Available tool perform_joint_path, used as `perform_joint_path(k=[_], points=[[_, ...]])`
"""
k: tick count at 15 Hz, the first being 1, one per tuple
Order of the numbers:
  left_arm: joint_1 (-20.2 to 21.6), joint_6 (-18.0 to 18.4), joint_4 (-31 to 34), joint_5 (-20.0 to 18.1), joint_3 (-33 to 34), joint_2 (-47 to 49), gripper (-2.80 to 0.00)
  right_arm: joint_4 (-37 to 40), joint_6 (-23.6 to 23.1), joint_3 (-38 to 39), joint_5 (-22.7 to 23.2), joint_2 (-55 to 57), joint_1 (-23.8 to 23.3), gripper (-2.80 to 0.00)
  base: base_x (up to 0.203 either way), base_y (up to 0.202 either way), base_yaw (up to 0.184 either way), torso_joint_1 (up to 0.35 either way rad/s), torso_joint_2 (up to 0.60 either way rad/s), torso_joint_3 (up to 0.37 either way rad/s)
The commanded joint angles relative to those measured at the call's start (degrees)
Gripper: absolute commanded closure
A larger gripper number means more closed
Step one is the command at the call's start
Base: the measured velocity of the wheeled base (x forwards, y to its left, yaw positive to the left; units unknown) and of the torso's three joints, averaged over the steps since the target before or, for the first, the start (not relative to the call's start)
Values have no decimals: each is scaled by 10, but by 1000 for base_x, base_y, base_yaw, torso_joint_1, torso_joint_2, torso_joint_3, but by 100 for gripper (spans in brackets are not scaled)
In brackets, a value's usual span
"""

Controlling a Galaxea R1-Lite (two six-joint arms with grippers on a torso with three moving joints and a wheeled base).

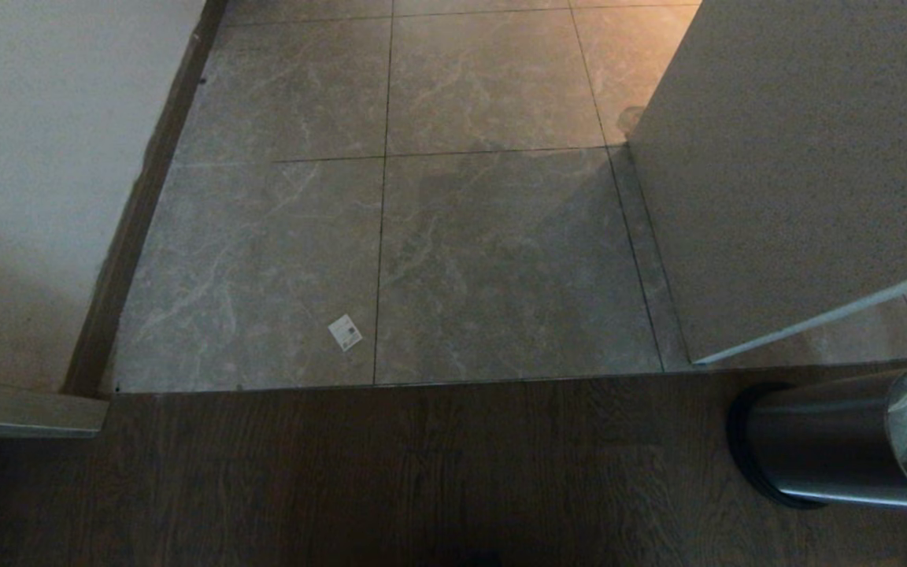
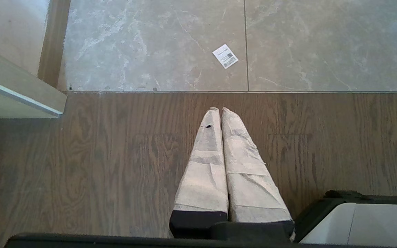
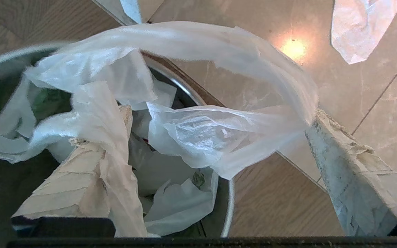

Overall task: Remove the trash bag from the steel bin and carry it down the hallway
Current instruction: Pick up the trash bag

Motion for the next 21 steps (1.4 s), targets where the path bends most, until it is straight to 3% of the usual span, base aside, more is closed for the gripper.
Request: perform_joint_path(k=[1,7,8,21], points=[[0,0,0,0,0,0,0,-2,-3,-15,7,17,6,-280,0,0,0,0,0,0],[0,0,0,0,0,0,0,-2,13,-37,31,46,15,-280,0,0,0,0,0,0],[0,0,0,0,0,0,0,-2,13,-37,31,48,17,0,0,0,0,0,0,0],[0,0,0,0,0,0,0,3,14,3,32,15,5,0,0,0,0,0,0,0]])
